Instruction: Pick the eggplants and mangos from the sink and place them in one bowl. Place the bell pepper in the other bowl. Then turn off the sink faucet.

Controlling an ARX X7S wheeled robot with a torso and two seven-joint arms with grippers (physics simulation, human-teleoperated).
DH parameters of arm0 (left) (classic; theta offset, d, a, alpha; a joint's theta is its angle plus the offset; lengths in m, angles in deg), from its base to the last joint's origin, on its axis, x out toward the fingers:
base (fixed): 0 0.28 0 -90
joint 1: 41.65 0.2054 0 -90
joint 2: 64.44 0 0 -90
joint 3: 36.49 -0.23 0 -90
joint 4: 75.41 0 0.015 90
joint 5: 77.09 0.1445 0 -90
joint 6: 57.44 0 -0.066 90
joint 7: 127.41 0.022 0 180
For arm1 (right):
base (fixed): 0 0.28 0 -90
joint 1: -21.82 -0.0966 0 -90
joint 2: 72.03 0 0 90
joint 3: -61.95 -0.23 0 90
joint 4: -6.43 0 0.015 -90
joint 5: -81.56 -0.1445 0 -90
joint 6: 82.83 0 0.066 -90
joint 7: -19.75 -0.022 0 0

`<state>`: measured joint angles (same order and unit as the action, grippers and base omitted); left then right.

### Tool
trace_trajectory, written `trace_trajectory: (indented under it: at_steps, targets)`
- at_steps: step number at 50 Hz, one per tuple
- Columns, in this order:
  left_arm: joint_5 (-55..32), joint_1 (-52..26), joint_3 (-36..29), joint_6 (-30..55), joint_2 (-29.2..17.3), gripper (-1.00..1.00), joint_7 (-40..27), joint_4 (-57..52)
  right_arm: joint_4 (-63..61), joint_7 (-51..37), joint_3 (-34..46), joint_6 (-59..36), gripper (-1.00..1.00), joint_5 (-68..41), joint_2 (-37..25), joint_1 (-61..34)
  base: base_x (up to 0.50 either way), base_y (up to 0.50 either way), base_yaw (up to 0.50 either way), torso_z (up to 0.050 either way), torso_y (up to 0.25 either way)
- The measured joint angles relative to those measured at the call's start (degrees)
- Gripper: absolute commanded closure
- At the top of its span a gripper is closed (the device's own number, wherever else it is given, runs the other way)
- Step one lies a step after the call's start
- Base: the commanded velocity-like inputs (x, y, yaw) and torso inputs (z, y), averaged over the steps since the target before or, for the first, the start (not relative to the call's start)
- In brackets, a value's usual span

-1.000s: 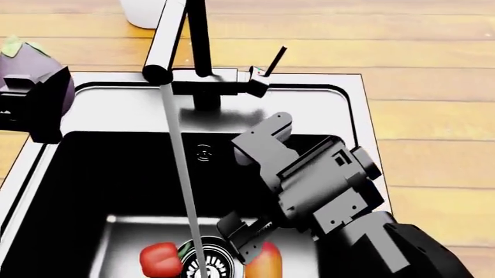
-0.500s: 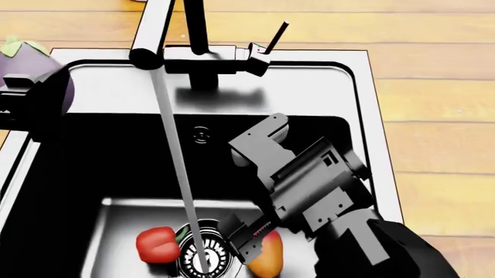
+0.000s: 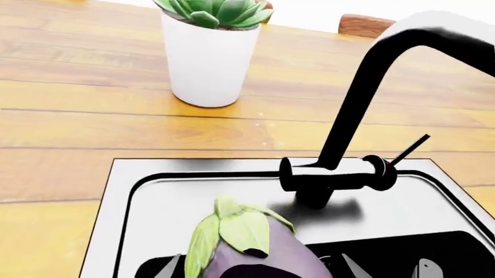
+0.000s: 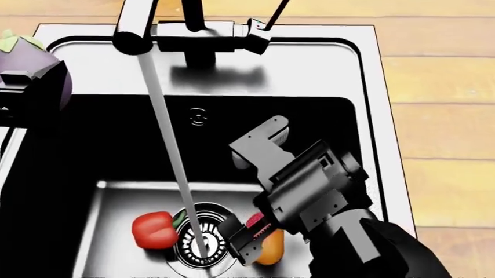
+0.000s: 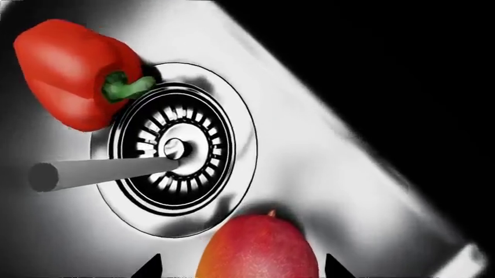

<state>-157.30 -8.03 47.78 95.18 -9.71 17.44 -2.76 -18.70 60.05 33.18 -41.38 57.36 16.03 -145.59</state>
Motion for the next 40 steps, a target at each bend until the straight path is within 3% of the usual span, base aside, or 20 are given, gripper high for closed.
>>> trace_trajectory:
  at_steps: [17, 18, 31, 40]
  targets:
    - [-0.6, 0.0, -0.1, -0.2, -0.1, 1.0, -0.3, 0.2, 1.7, 0.0, 2.1, -0.1, -1.0, 1.0, 0.3, 0.2, 0.0, 0.0, 0.0, 0.009, -0.079]
    - [-0.7, 0.0, -0.1, -0.2, -0.1, 1.0, -0.5, 0.3, 1.9, 0.0, 2.1, 0.0, 1.0, 1.0, 0.4, 0.1, 0.0, 0.0, 0.0, 0.0, 0.0]
    - [-1.5, 0.2, 0.2, -0.5, 0.0, 1.0, -1.5, 0.5, -0.1, -1.8, 1.2, -0.3, 1.0, -0.1, -0.7, -0.7, 0.0, 0.0, 0.0, 0.0, 0.0]
    - [-3.1, -0.4, 0.7, 0.0, -1.0, 1.0, -1.6, 1.1, -12.2, -4.4, -0.6, -6.6, 1.0, -2.8, -4.9, -1.6, 0.0, 0.0, 0.0, 0.0, 0.0]
